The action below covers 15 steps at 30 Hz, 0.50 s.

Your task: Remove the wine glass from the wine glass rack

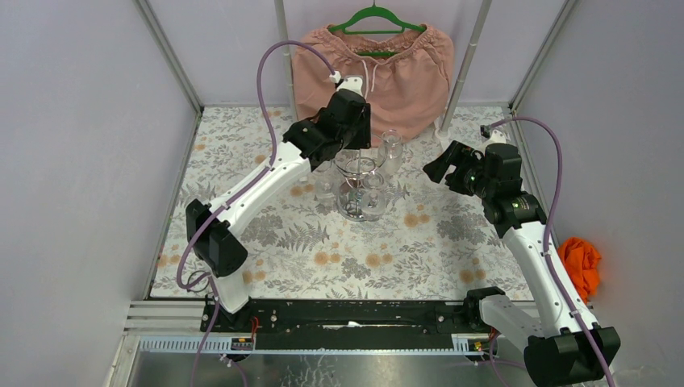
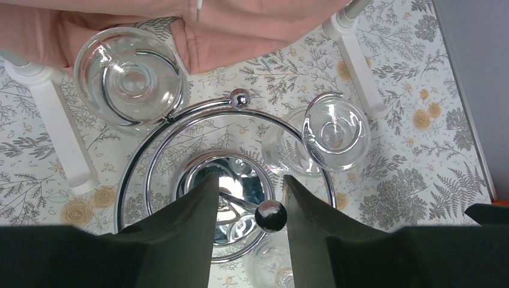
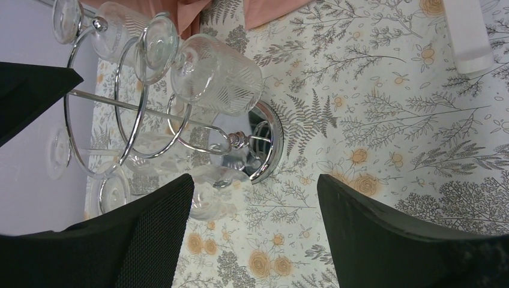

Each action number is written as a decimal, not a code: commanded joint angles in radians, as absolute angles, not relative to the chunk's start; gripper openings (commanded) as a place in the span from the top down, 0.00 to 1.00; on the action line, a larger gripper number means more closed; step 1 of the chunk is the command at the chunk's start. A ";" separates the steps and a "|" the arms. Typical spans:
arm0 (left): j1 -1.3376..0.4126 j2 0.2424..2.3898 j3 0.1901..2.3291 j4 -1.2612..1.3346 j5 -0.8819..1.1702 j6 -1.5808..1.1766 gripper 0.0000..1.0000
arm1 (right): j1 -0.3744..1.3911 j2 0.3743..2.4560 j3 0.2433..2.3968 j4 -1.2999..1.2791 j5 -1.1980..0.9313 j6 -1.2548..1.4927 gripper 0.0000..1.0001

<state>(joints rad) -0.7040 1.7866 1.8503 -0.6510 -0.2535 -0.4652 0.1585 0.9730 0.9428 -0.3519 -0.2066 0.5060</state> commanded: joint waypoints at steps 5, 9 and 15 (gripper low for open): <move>-0.704 1.673 1.871 -0.707 -0.368 -0.463 0.47 | 0.166 0.965 0.937 -0.297 -0.252 0.525 0.17; -0.704 1.561 1.808 -0.704 -0.365 -0.480 0.46 | 0.166 0.973 0.939 -0.271 -0.263 0.545 0.19; -0.685 1.349 1.632 -0.606 -0.322 -0.501 0.41 | 0.165 1.014 0.973 -0.216 -0.304 0.590 0.22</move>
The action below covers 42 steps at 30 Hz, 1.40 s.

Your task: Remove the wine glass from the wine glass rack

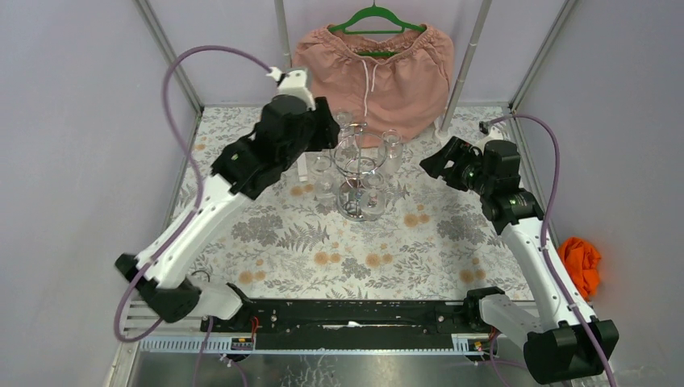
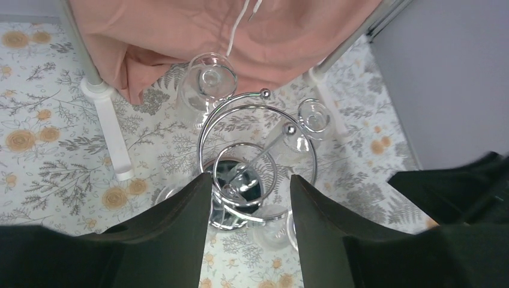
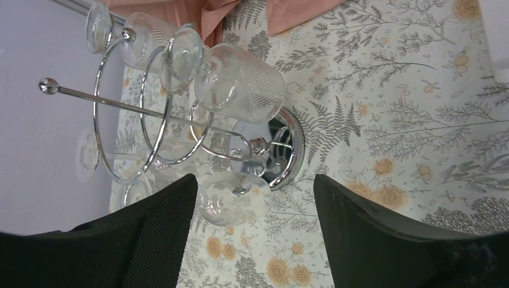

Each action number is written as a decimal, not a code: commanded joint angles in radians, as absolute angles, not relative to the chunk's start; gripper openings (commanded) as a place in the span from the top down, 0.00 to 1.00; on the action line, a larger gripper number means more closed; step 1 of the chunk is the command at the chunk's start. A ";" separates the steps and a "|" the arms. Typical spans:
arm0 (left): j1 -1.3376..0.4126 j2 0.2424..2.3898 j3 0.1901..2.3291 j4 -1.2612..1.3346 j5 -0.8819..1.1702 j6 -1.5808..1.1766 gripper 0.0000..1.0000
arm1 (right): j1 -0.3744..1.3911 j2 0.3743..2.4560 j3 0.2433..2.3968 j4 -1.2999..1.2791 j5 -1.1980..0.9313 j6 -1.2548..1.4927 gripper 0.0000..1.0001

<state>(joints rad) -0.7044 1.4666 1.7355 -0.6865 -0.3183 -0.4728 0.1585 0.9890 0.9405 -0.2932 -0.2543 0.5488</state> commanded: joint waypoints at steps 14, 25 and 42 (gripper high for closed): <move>-0.297 1.133 1.266 -0.114 0.518 -0.740 0.10 | 0.166 1.212 1.035 0.052 -0.473 0.724 0.40; -0.193 1.128 1.203 -0.041 0.616 -0.783 0.15 | 0.166 1.338 1.057 0.184 -0.539 0.802 0.44; -0.158 1.134 1.157 -0.014 0.647 -0.796 0.15 | 0.166 1.451 1.095 0.238 -0.586 0.837 0.55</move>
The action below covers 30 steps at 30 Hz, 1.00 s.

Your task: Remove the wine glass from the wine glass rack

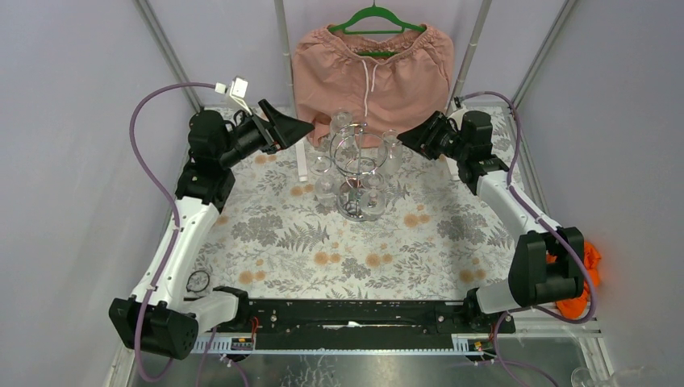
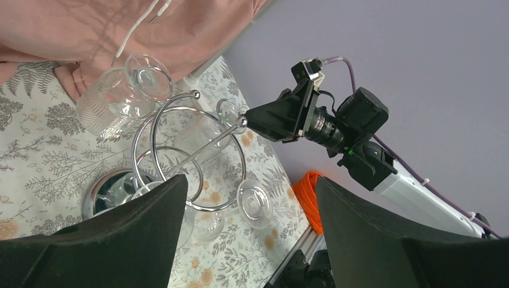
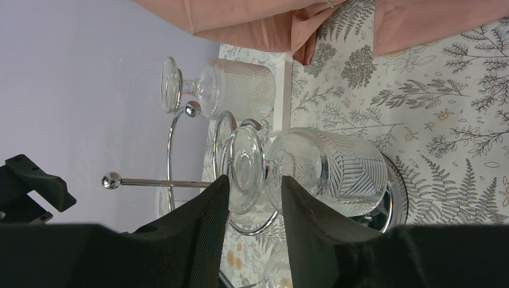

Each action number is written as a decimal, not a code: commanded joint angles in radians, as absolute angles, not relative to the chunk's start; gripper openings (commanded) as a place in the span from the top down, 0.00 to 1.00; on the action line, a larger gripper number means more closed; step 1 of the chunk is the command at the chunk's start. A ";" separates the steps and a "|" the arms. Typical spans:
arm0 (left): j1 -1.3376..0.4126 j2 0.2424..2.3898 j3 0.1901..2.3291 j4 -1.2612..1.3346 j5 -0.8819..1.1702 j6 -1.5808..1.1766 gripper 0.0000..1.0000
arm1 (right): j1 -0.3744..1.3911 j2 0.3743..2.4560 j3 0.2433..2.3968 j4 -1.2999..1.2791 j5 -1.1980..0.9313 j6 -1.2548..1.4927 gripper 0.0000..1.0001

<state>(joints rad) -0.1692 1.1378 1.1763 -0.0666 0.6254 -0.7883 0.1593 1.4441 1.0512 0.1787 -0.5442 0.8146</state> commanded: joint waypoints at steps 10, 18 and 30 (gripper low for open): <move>-0.151 1.148 1.141 -0.003 0.664 -0.801 0.16 | 0.166 1.459 1.089 0.236 -0.603 0.848 0.64; -0.149 1.157 1.135 0.013 0.675 -0.809 0.17 | 0.166 1.460 1.085 0.231 -0.624 0.877 0.71; -0.149 1.180 1.114 0.047 0.711 -0.839 0.17 | 0.165 1.457 1.079 0.178 -0.702 0.937 0.59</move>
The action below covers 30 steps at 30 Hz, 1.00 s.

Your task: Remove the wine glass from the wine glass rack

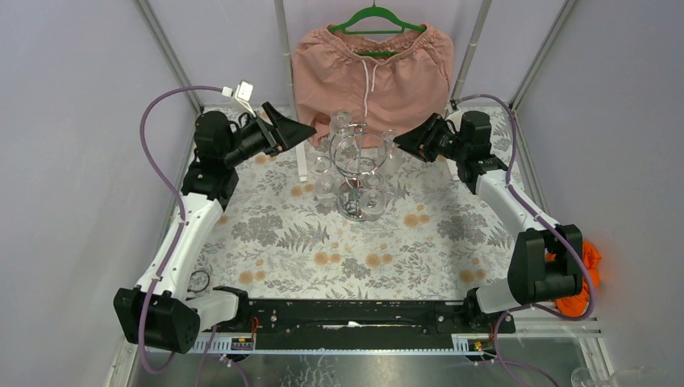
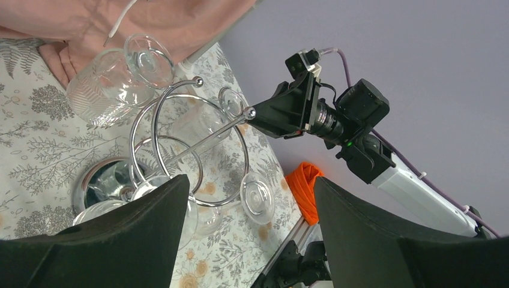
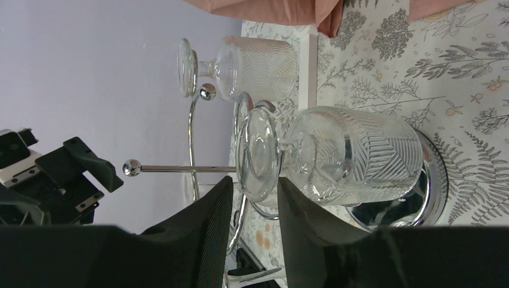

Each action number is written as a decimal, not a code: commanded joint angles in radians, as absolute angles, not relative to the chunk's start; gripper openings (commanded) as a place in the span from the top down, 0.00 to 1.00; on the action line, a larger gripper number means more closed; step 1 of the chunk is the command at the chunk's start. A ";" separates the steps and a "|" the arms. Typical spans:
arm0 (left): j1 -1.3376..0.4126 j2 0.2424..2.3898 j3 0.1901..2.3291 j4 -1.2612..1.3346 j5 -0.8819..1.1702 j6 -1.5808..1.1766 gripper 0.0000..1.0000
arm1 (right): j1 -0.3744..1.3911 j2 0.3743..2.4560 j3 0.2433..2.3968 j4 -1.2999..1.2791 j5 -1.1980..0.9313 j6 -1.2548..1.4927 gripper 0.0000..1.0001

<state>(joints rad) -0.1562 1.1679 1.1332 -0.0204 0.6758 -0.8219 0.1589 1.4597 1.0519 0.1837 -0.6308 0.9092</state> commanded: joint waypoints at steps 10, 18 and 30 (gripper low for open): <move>-0.149 1.185 1.089 0.063 0.725 -0.850 0.18 | 0.166 1.429 1.048 0.192 -0.710 0.958 0.69; -0.149 1.180 1.078 0.066 0.722 -0.853 0.19 | 0.166 1.437 1.040 0.226 -0.700 0.991 0.71; -0.149 1.176 1.070 0.064 0.720 -0.848 0.20 | 0.166 1.403 1.035 0.256 -0.668 1.018 0.86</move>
